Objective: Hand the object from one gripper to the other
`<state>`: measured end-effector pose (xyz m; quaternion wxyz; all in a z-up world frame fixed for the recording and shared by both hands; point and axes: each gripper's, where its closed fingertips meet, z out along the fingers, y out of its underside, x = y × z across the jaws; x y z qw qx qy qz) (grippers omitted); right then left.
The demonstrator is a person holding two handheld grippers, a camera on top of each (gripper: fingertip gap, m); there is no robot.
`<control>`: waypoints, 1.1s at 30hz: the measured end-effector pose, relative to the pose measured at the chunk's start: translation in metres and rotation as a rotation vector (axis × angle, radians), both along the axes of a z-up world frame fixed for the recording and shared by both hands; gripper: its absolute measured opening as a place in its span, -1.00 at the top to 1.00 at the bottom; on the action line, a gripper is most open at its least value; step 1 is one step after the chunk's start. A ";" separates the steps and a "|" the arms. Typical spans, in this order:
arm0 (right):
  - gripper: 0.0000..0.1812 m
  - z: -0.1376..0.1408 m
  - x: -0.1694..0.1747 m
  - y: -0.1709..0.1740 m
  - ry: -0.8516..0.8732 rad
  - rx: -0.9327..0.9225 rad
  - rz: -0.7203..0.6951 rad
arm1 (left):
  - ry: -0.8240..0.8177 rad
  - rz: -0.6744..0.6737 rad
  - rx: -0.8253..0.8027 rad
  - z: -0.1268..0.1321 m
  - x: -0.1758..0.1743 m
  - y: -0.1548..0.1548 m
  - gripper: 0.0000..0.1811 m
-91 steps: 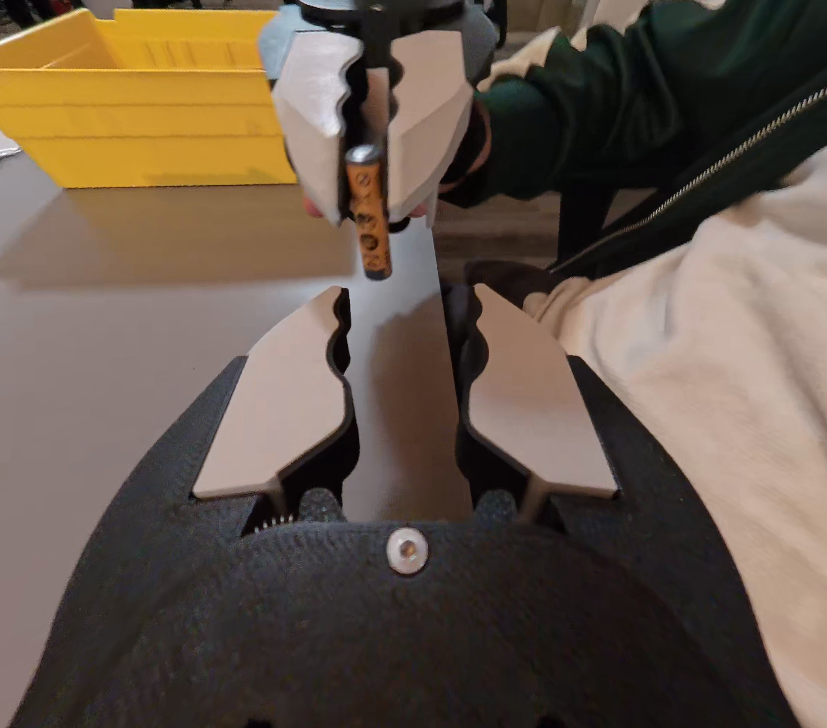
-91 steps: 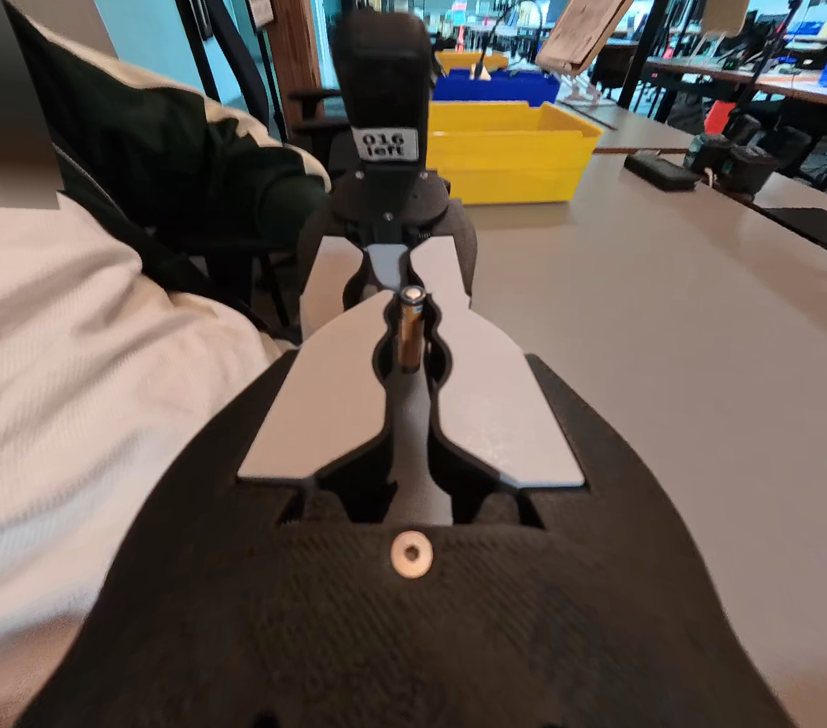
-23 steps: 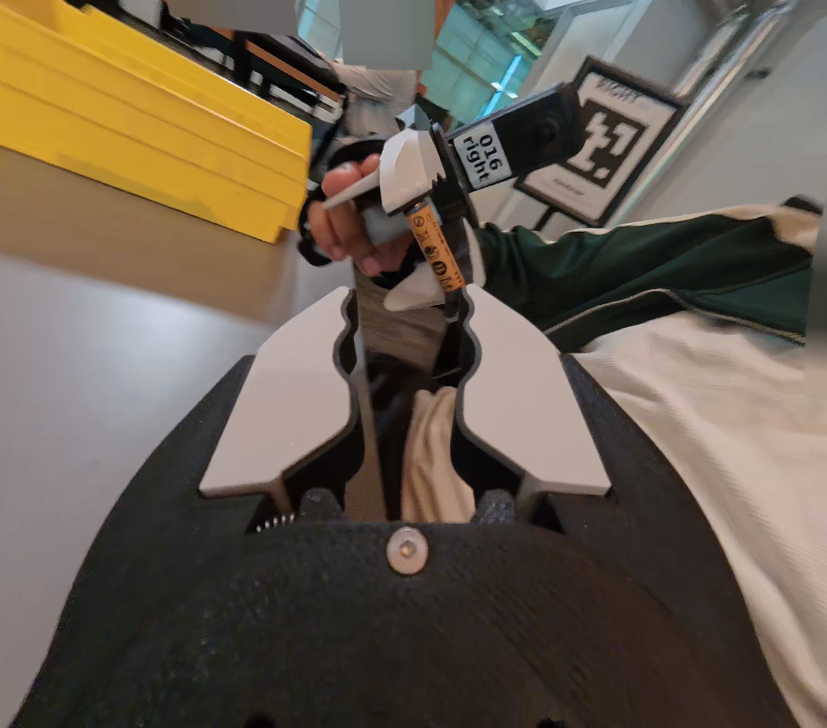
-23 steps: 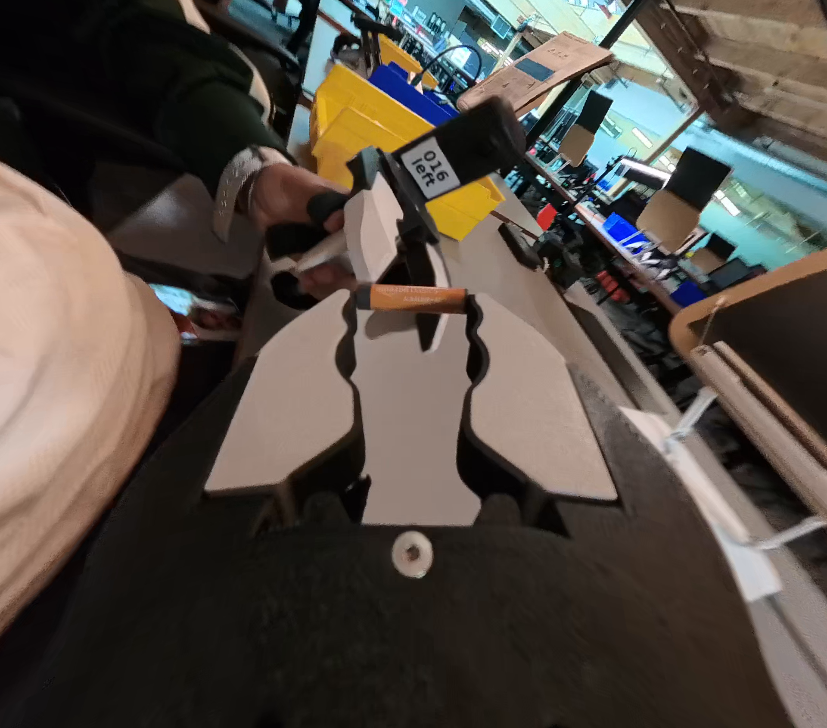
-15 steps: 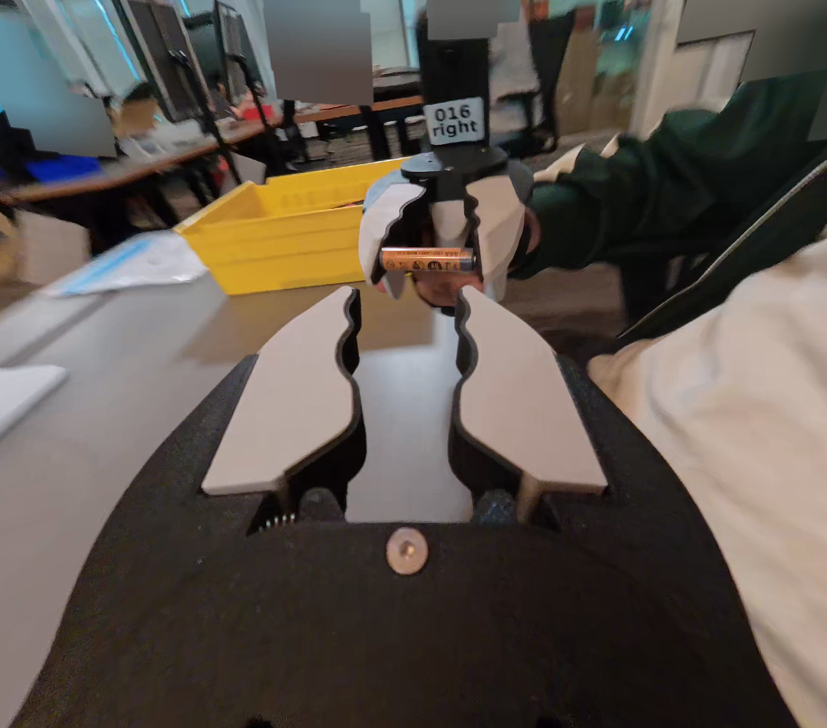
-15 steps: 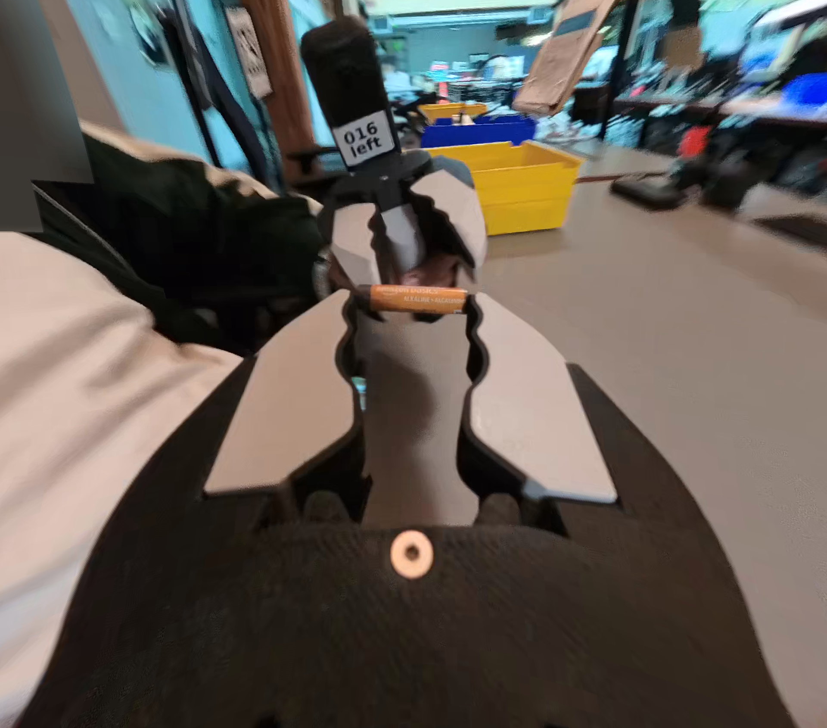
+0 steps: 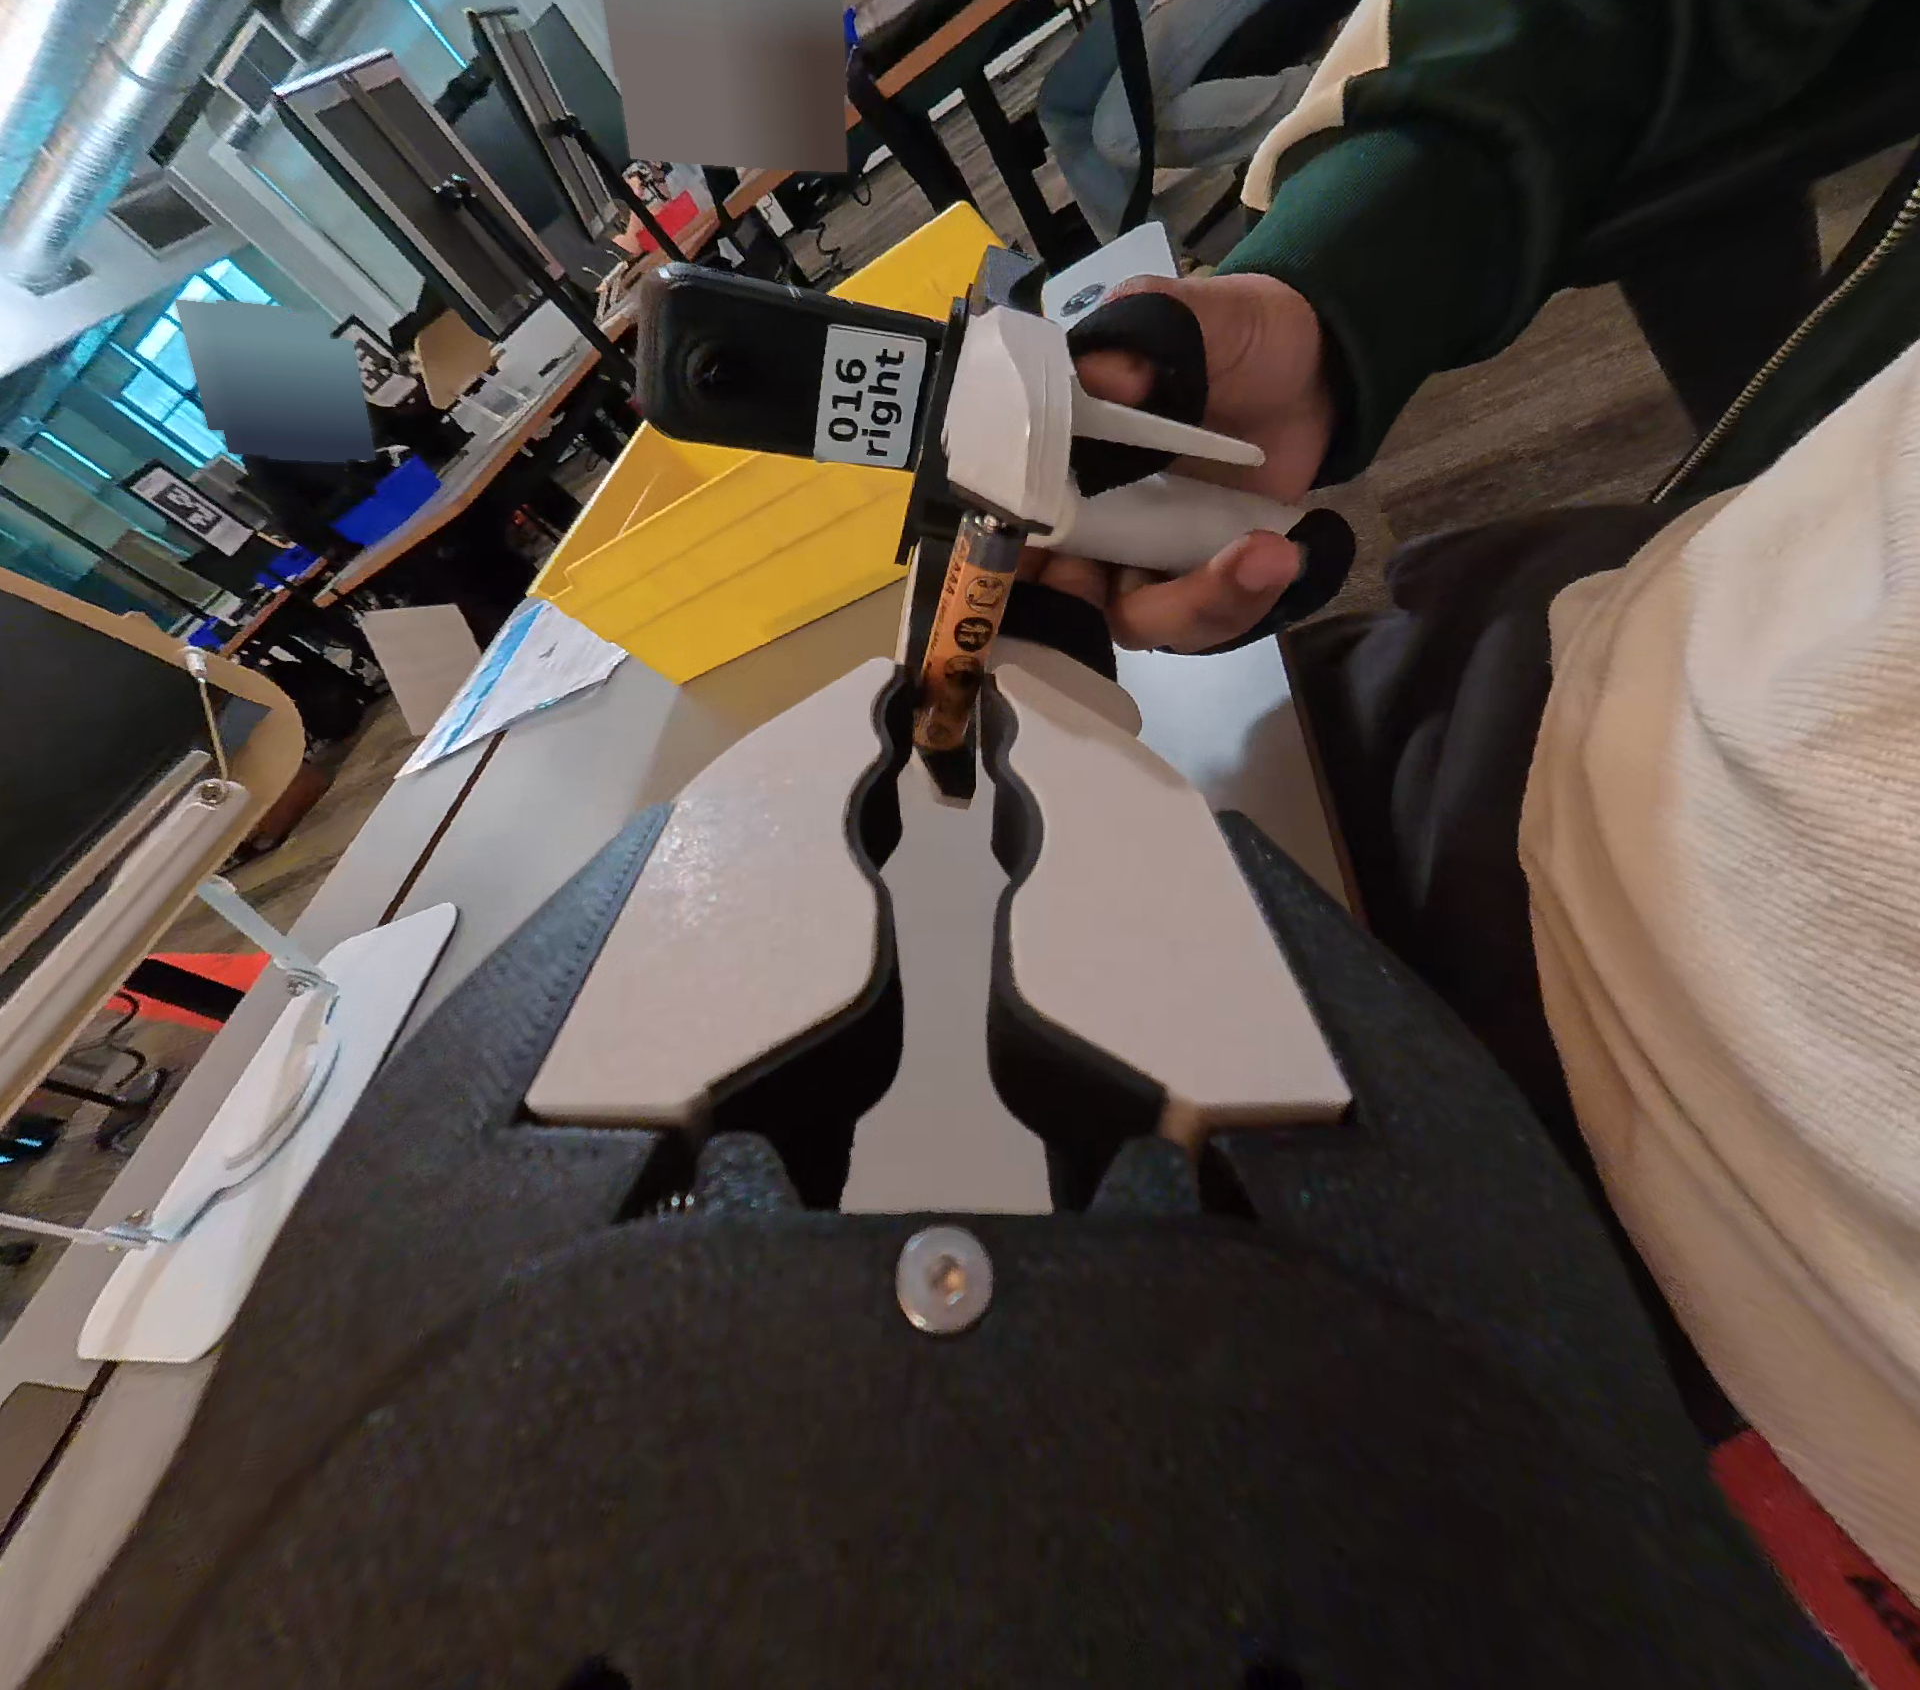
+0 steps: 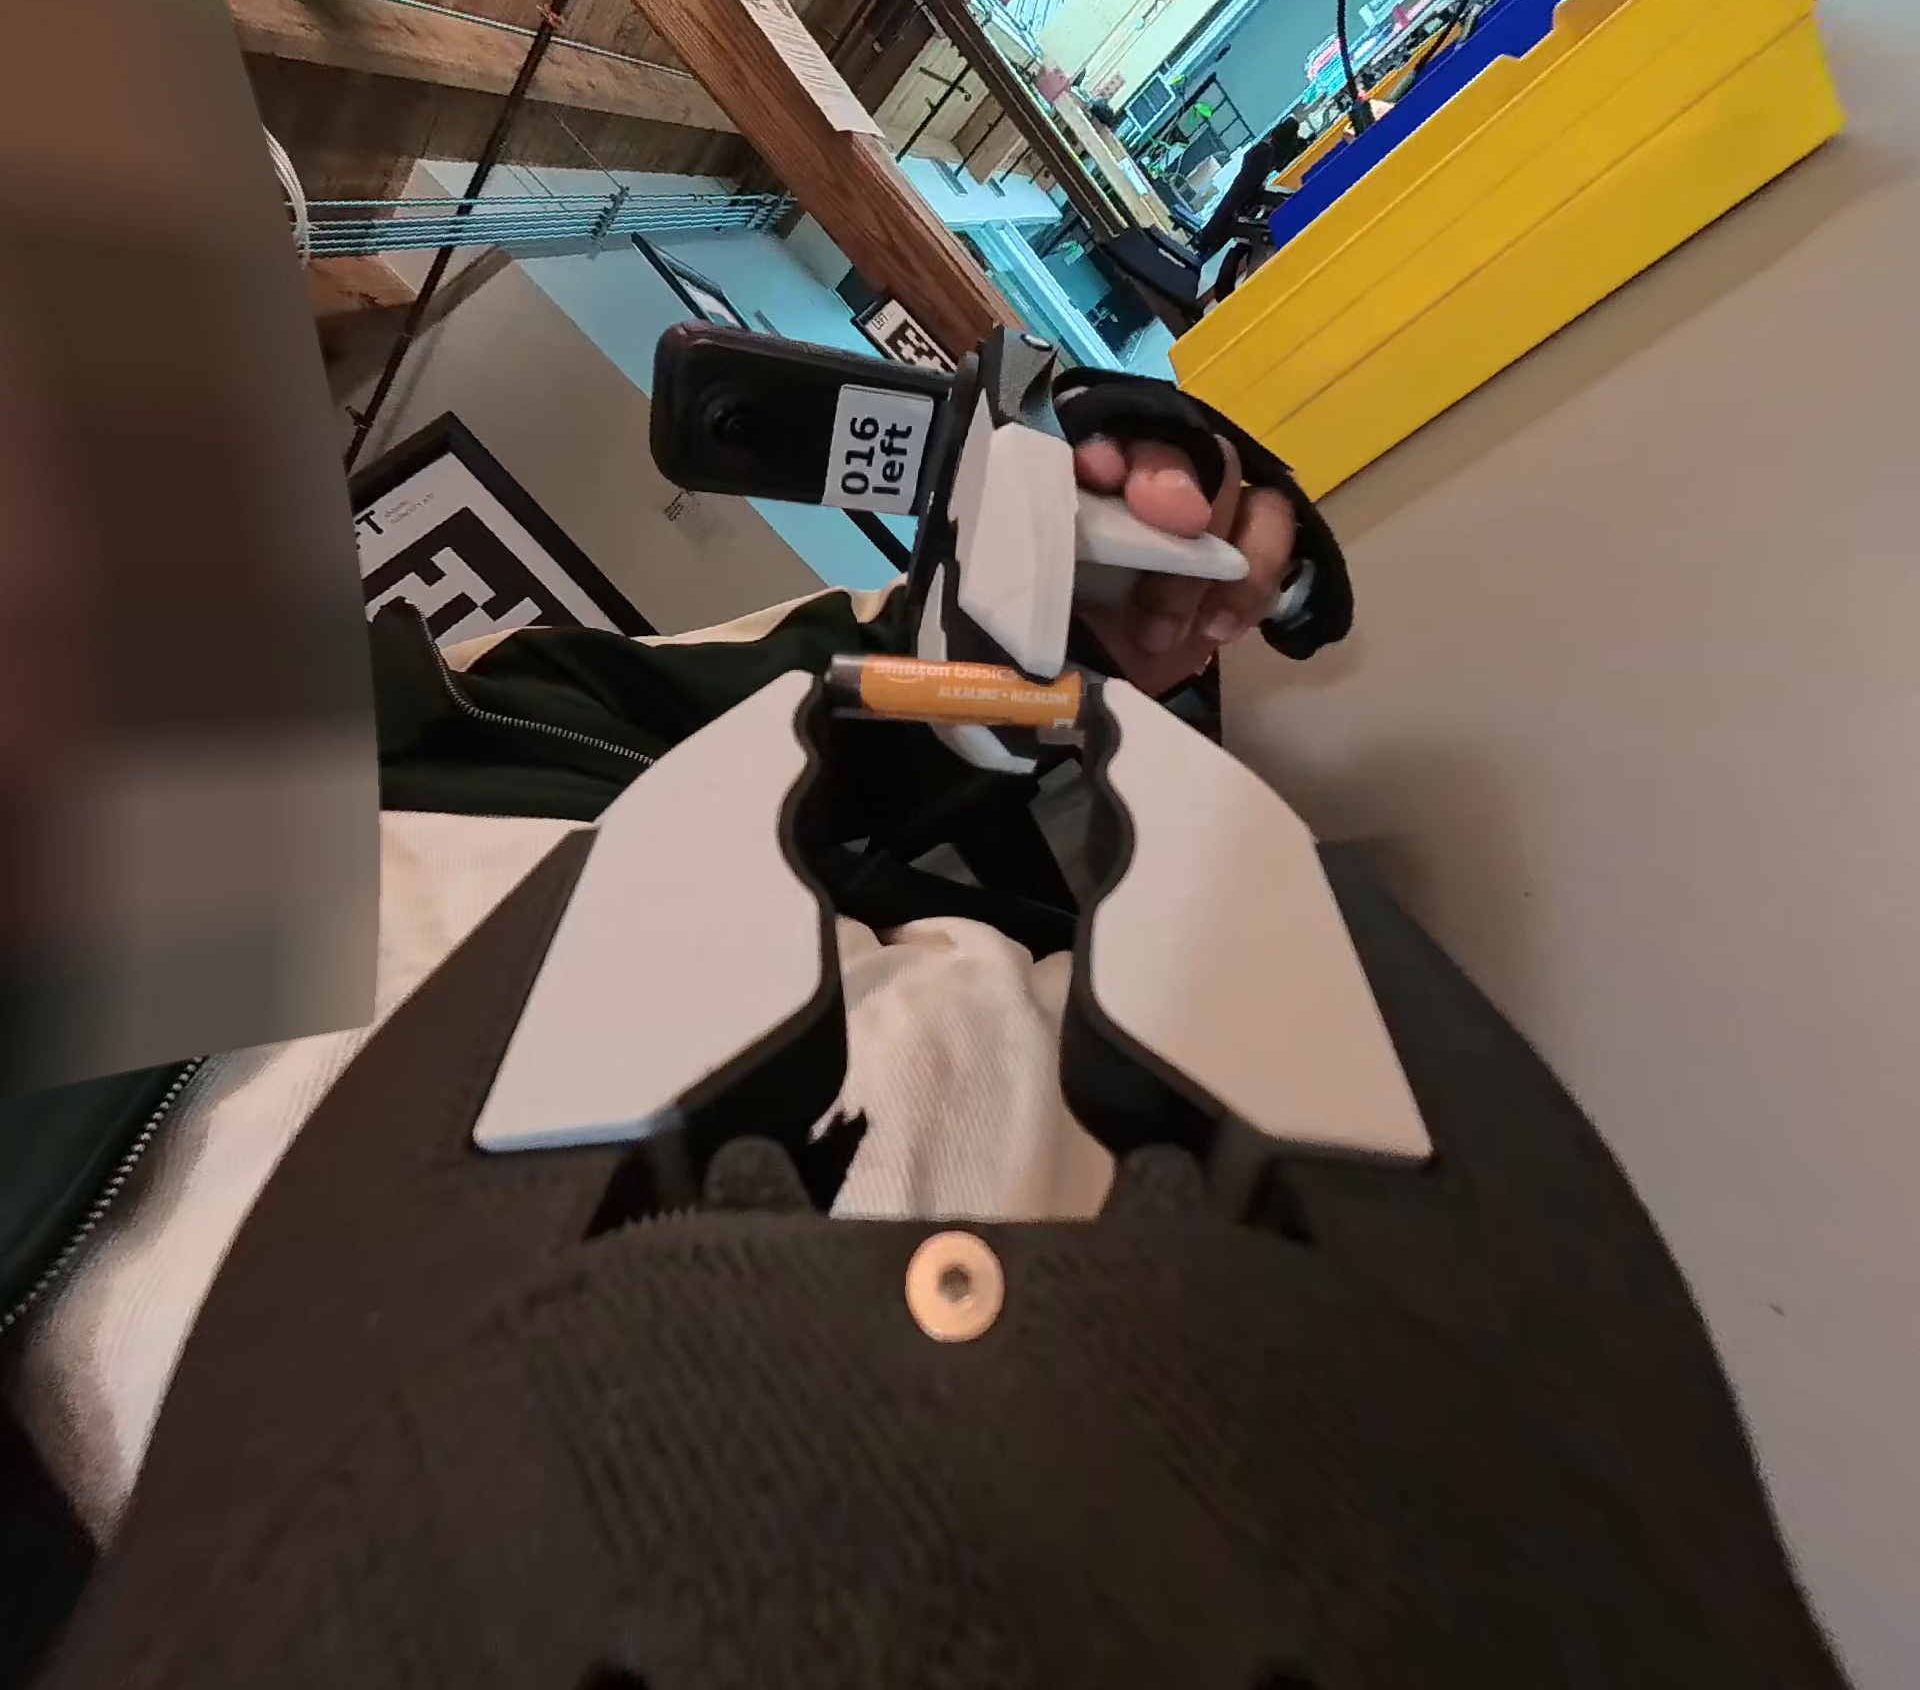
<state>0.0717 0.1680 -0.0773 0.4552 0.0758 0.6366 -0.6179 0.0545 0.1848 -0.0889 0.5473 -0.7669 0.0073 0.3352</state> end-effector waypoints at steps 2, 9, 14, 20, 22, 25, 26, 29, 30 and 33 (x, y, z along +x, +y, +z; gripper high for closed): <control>0.40 0.000 -0.002 -0.001 -0.002 -0.003 -0.015 | -0.018 0.002 0.004 0.000 0.000 0.000 0.90; 0.13 0.017 -0.050 0.010 0.378 -0.123 -0.394 | -0.214 -0.016 0.153 0.004 -0.006 -0.006 0.89; 0.47 0.031 -0.045 0.020 0.699 -0.232 -0.479 | -0.509 -0.104 0.356 0.005 -0.008 -0.007 0.90; 0.59 0.016 -0.029 0.008 0.772 -0.189 -0.418 | -0.620 -0.142 0.409 -0.001 -0.009 -0.007 0.90; 0.61 0.012 -0.028 0.005 0.768 -0.167 -0.406 | -0.611 -0.158 0.386 -0.002 -0.005 -0.003 0.90; 0.66 0.010 -0.024 0.004 0.753 -0.164 -0.377 | -0.595 -0.176 0.340 -0.005 0.002 0.004 0.90; 0.68 0.009 -0.022 0.004 0.751 -0.168 -0.366 | -0.591 -0.177 0.326 -0.007 0.003 0.006 0.90; 0.74 0.006 -0.015 0.003 0.763 -0.167 -0.320 | -0.596 -0.181 0.306 -0.010 0.005 0.009 0.90; 0.83 0.006 -0.013 0.004 0.775 -0.170 -0.314 | -0.603 -0.181 0.306 -0.011 0.005 0.010 0.90; 0.88 0.007 -0.013 0.004 0.803 -0.172 -0.323 | -0.608 -0.185 0.316 -0.011 0.004 0.010 0.90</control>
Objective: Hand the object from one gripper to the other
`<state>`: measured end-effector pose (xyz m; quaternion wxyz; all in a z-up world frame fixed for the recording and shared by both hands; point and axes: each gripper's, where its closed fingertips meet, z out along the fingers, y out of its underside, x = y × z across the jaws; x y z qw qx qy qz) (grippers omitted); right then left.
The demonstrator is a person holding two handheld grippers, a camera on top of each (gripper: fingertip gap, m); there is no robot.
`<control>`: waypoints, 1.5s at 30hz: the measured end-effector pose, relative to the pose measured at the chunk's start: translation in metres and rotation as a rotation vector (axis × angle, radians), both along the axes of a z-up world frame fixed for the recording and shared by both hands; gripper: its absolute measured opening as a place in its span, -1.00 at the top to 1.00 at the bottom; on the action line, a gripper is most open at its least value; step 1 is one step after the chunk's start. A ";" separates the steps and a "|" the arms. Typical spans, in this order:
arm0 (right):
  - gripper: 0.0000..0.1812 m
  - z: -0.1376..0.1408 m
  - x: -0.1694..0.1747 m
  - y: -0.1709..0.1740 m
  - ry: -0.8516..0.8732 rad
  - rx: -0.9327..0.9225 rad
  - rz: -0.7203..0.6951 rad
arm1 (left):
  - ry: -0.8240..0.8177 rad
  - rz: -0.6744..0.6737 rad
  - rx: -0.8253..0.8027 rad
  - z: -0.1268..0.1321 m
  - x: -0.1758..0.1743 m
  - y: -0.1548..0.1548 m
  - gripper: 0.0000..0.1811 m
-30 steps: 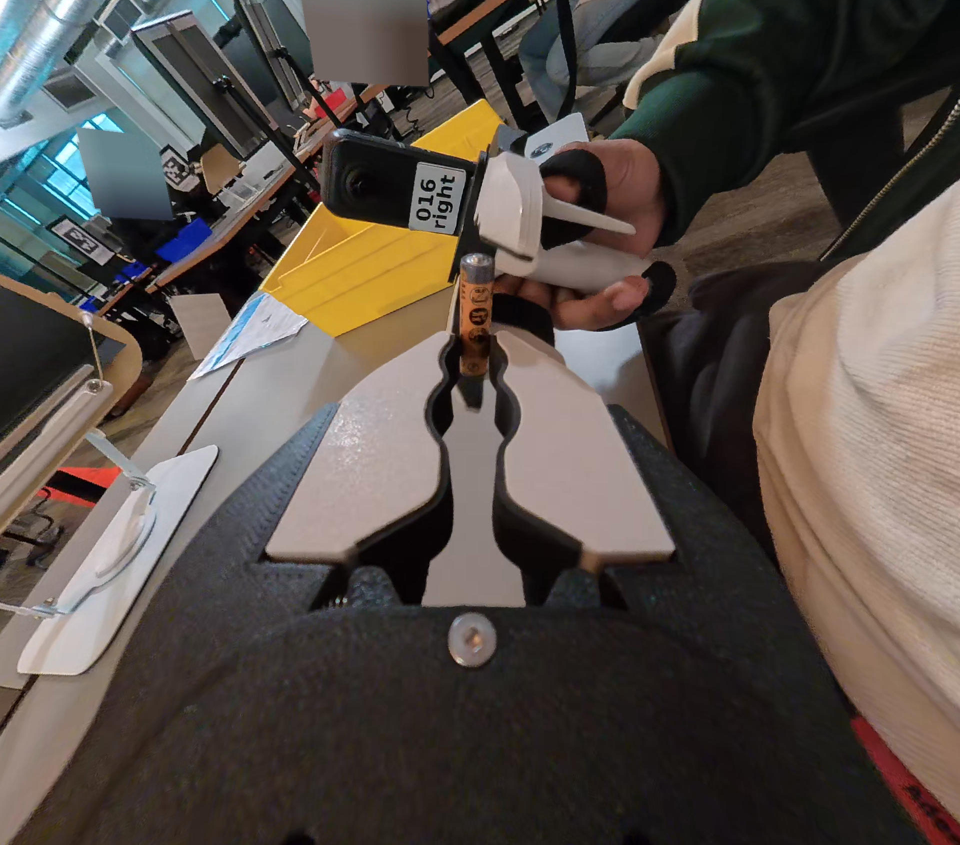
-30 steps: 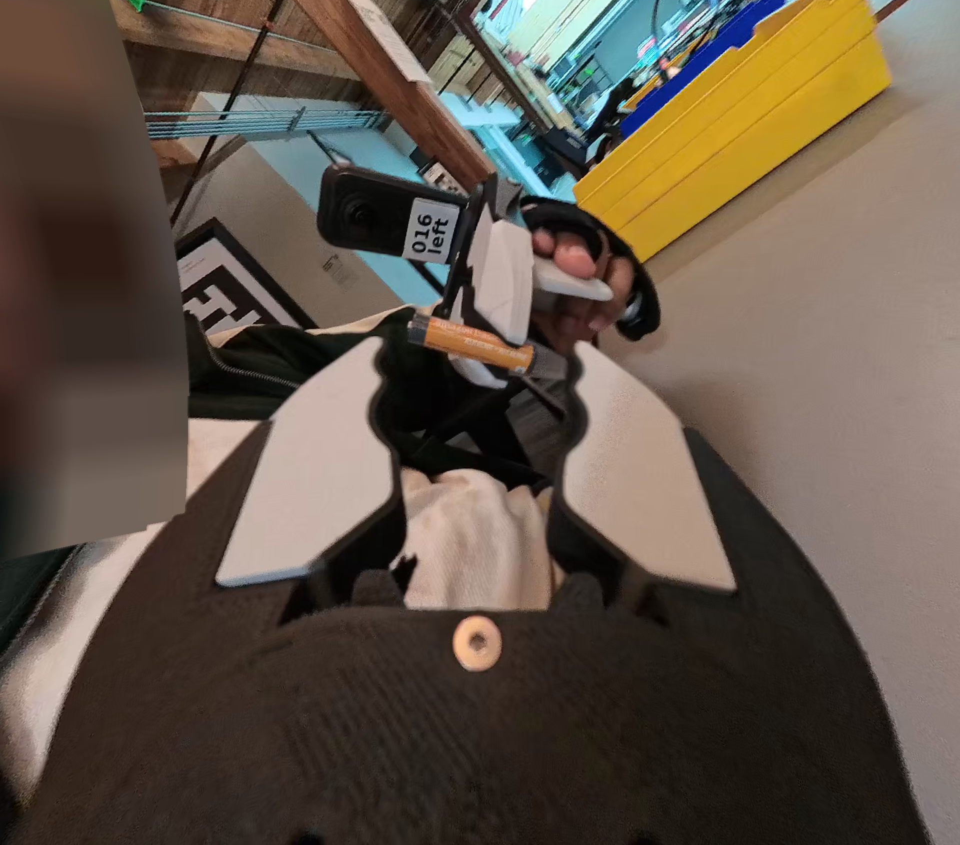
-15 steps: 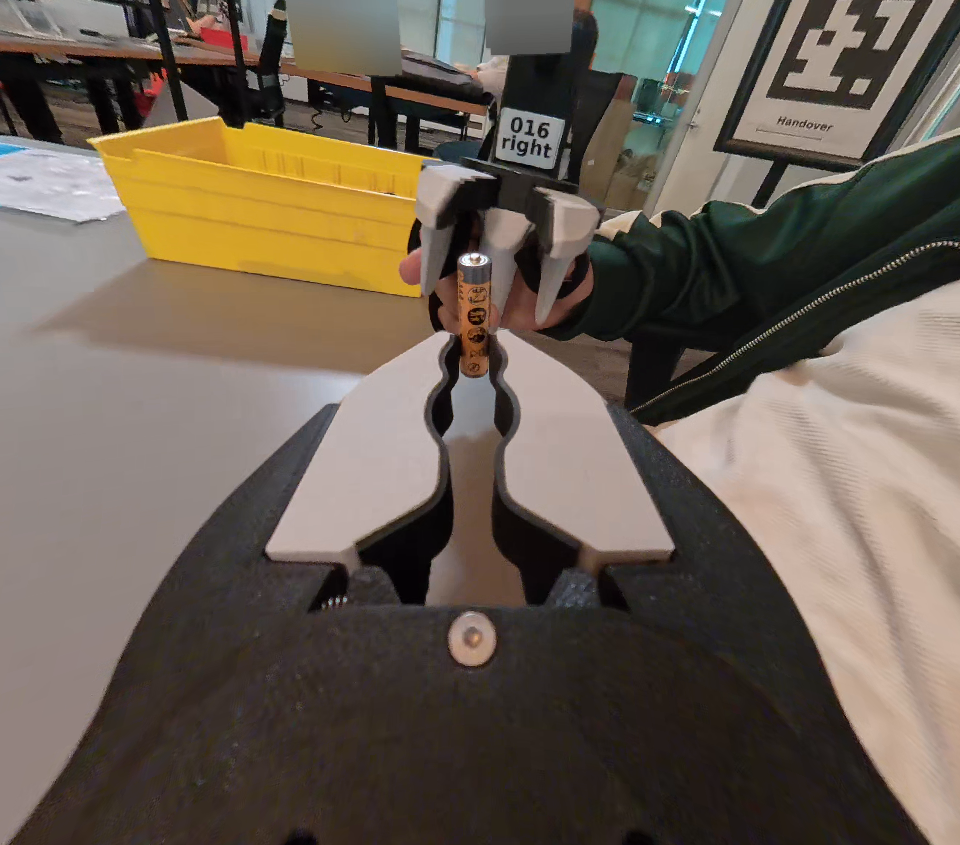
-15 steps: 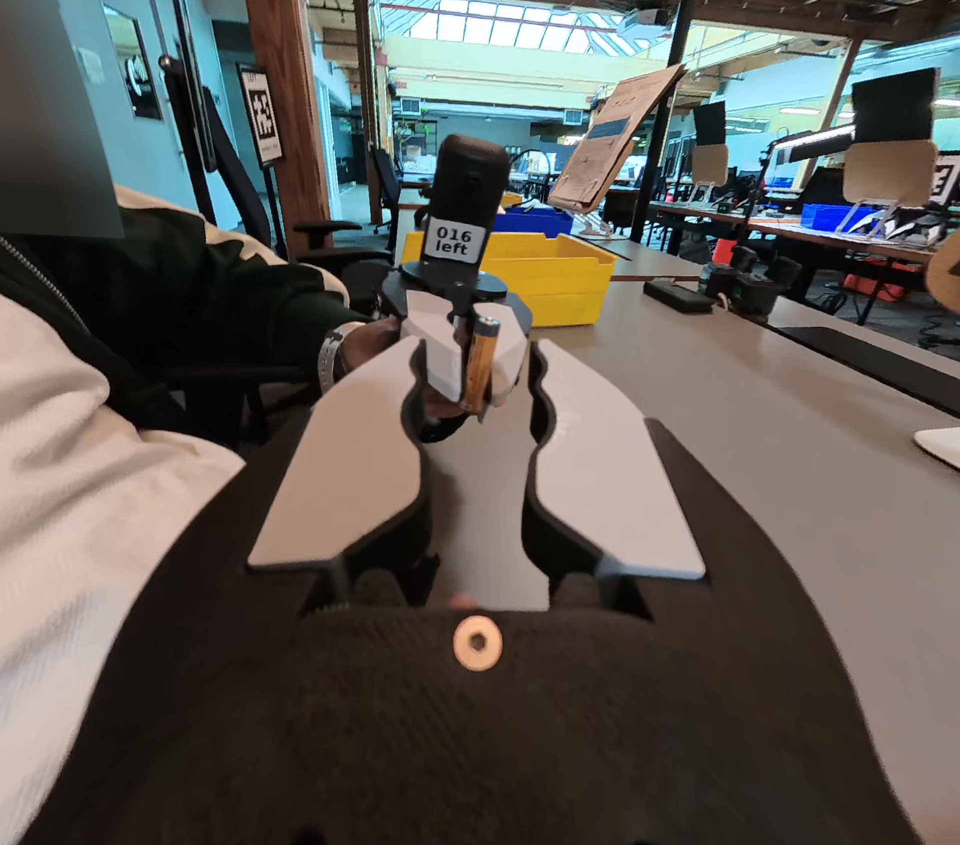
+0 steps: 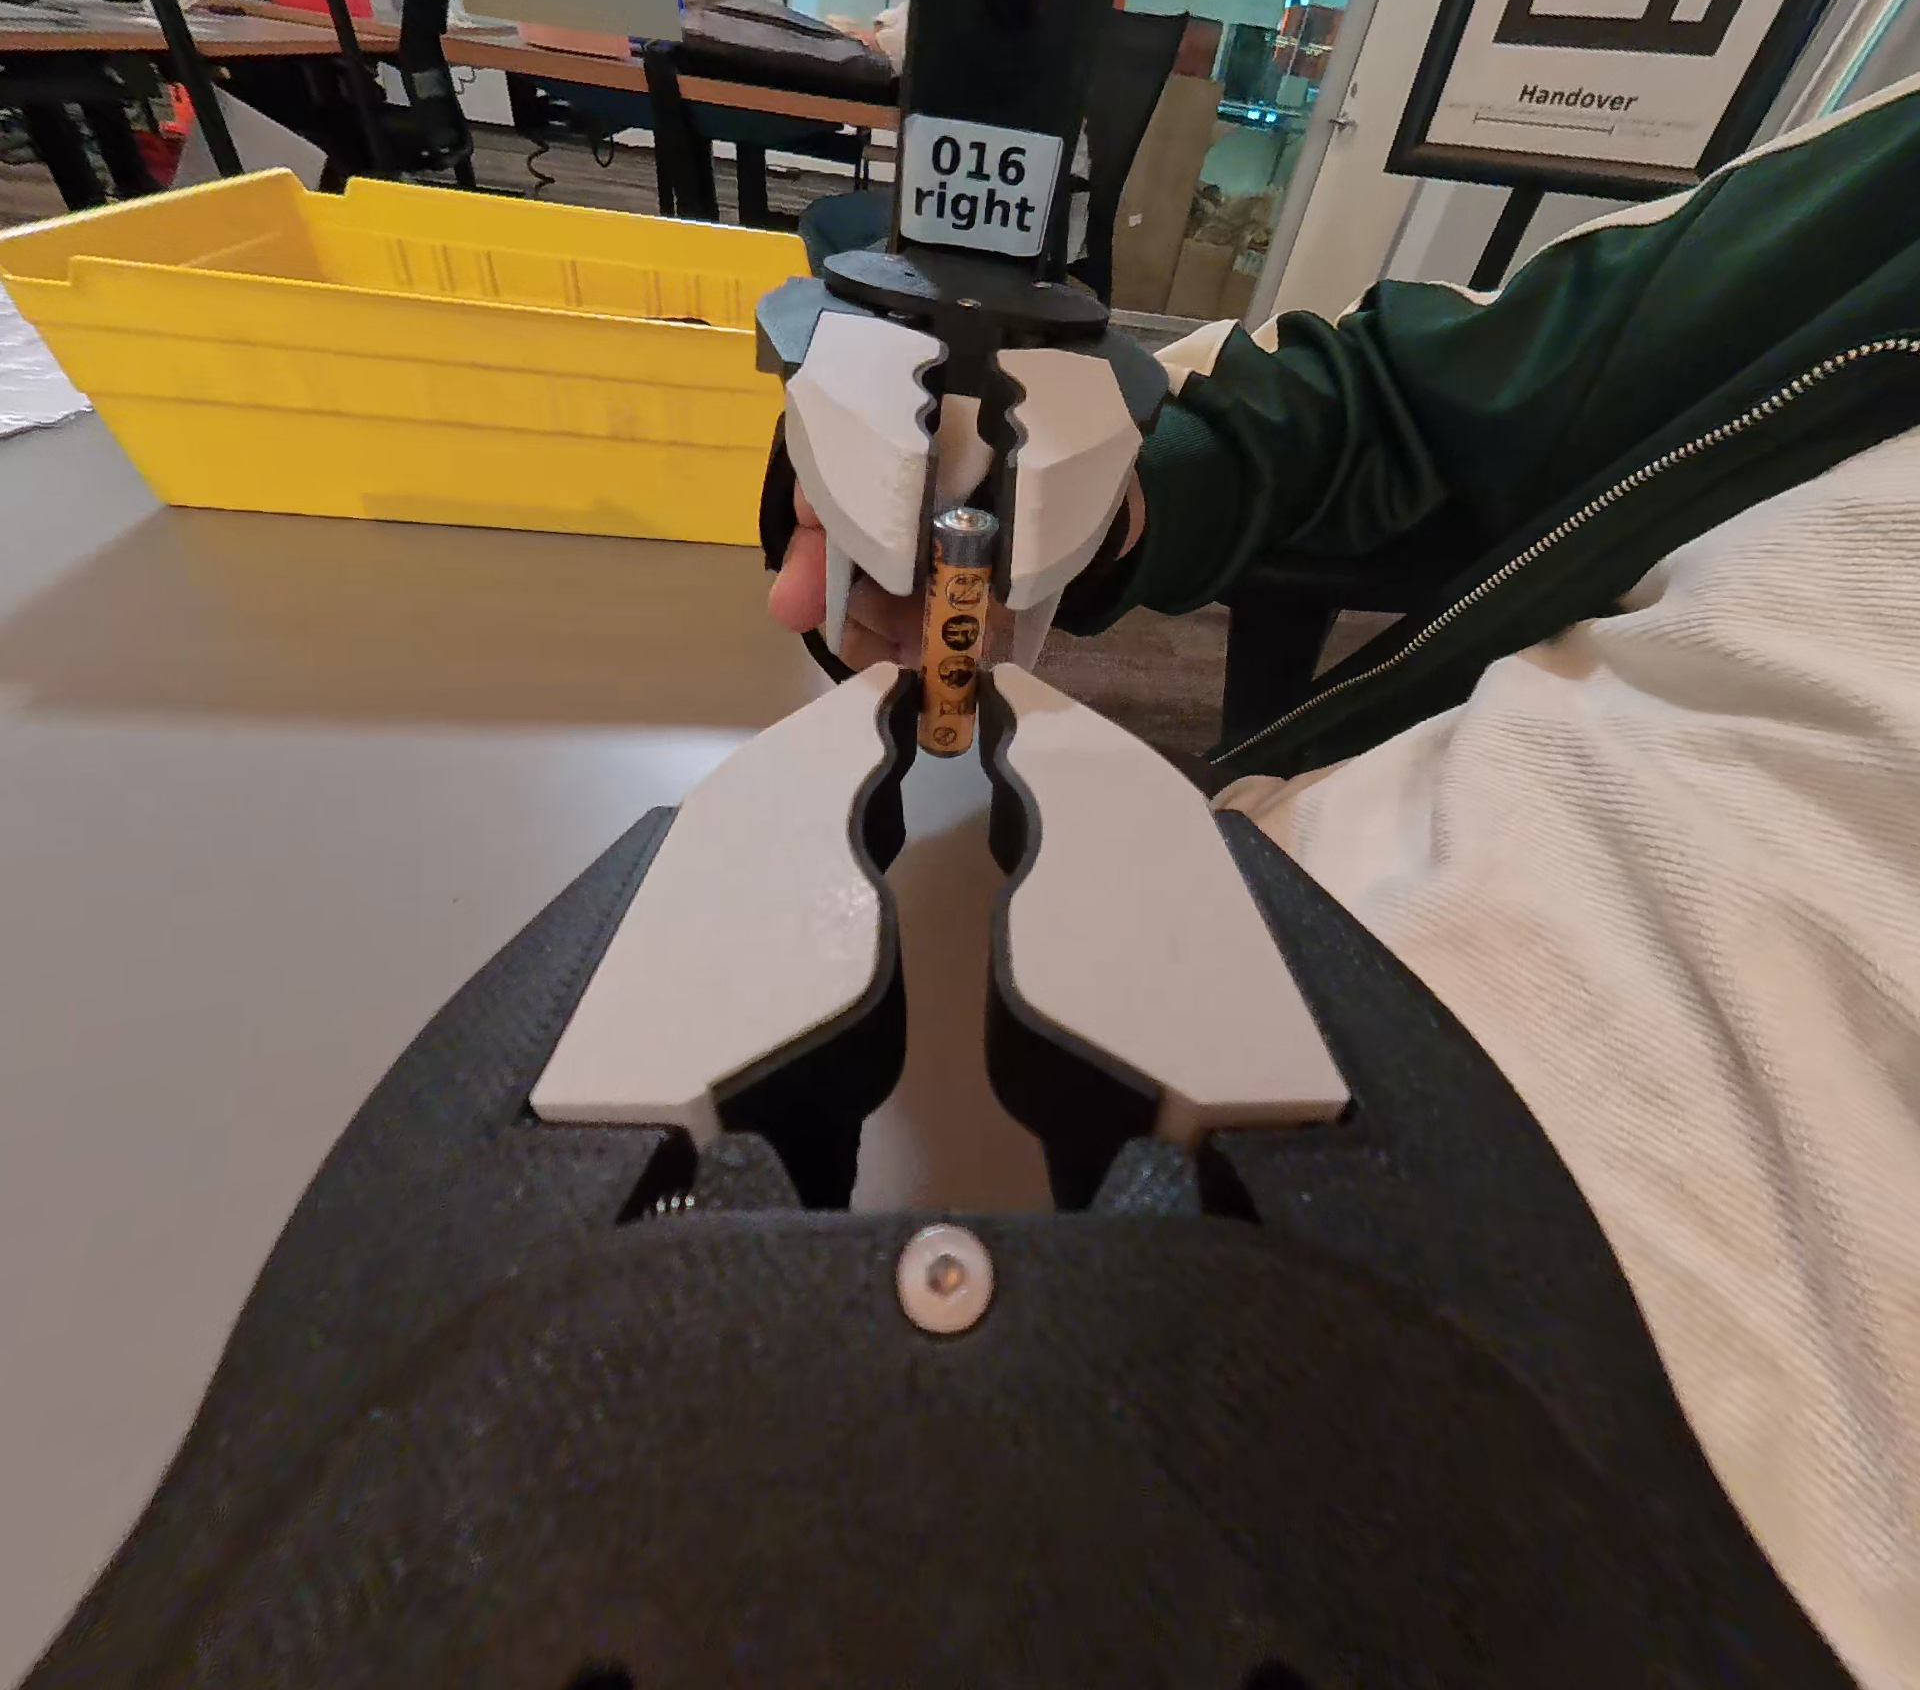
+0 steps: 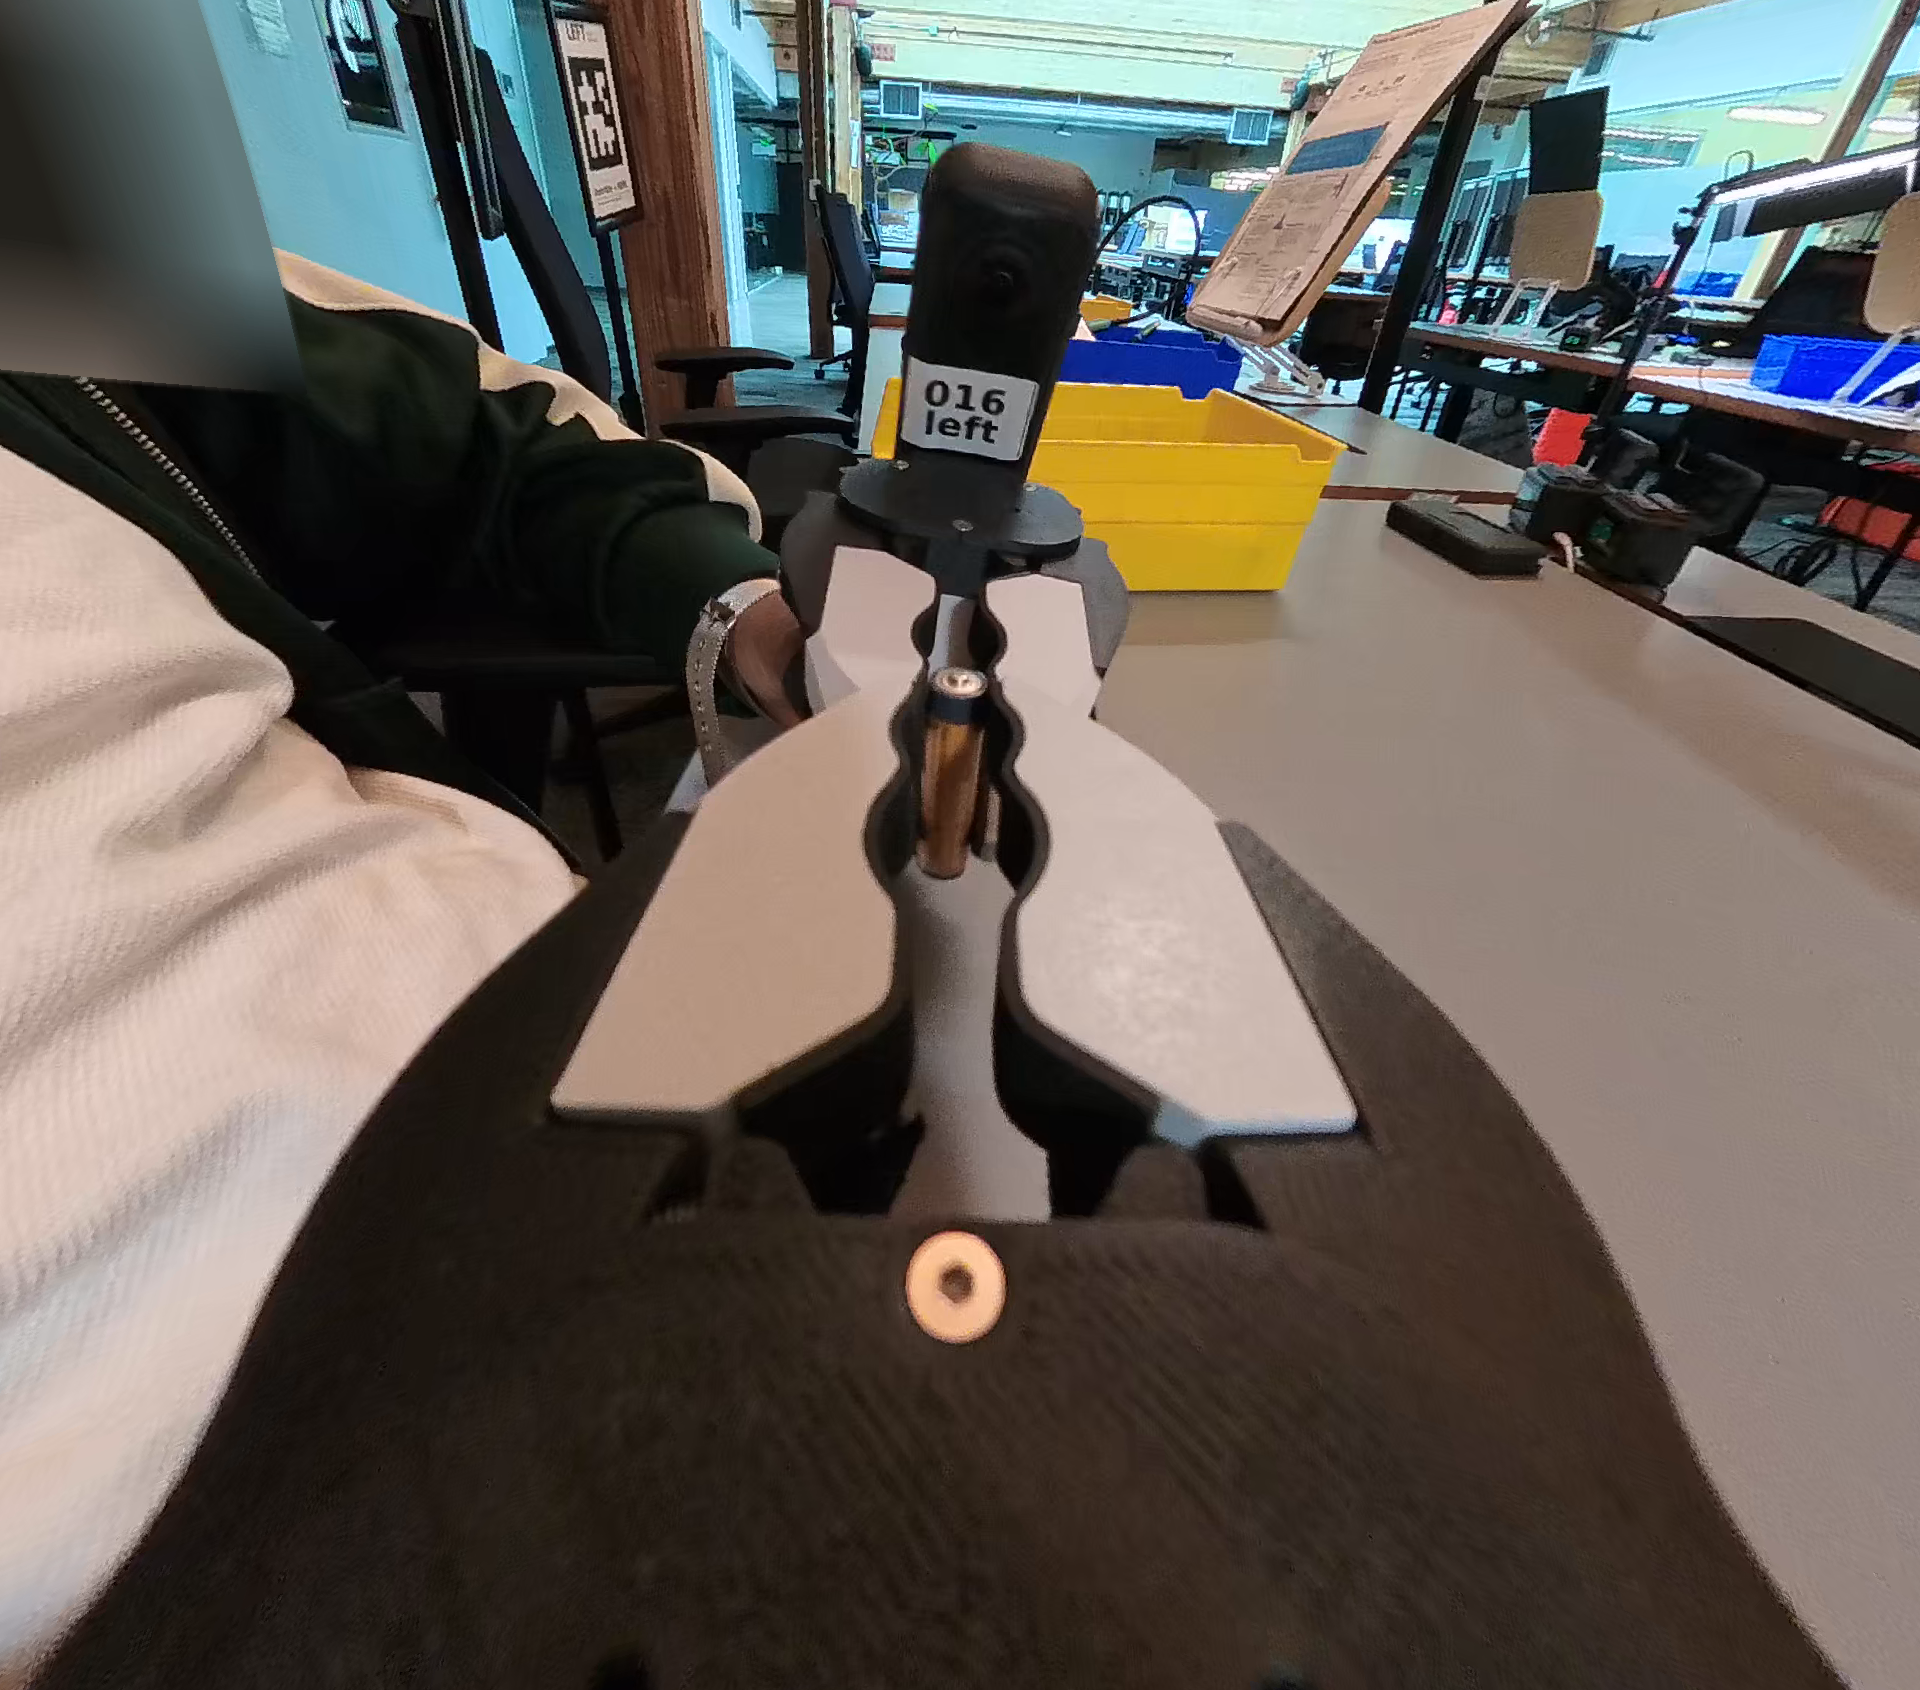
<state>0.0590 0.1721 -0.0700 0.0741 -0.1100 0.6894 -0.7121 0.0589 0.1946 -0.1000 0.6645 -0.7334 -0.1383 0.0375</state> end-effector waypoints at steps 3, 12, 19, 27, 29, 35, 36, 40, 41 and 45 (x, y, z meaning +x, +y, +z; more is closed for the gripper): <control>0.88 0.001 0.000 0.000 0.006 -0.005 -0.005 | 0.015 0.007 0.003 0.001 -0.001 -0.001 0.89; 0.89 0.004 -0.006 0.003 -0.026 -0.016 -0.018 | 0.040 0.084 0.012 0.003 -0.012 -0.004 0.41; 0.88 0.001 -0.004 0.002 -0.054 0.000 0.003 | 0.045 0.111 0.021 0.004 -0.016 -0.005 0.22; 0.88 0.001 0.002 0.001 -0.062 0.005 0.027 | 0.048 0.056 -0.002 0.000 -0.008 -0.001 0.58; 0.88 0.001 0.002 0.001 -0.062 0.004 0.025 | 0.041 0.053 0.003 0.000 -0.008 -0.002 0.65; 0.88 0.004 0.000 0.002 -0.086 -0.012 0.025 | 0.032 0.012 0.015 0.002 -0.002 -0.001 0.89; 0.88 0.004 0.000 0.001 -0.087 -0.013 0.024 | 0.032 0.006 0.018 0.002 -0.002 0.000 0.89; 0.35 0.015 -0.011 0.000 -0.075 -0.086 -0.062 | 0.015 -0.001 0.041 0.005 -0.001 -0.001 0.89; 0.15 0.020 -0.016 0.001 -0.080 -0.117 -0.094 | 0.006 -0.001 0.055 0.006 -0.001 -0.001 0.89; -0.09 0.022 -0.026 0.002 -0.077 -0.141 -0.160 | -0.033 0.008 0.132 0.013 -0.005 -0.007 0.89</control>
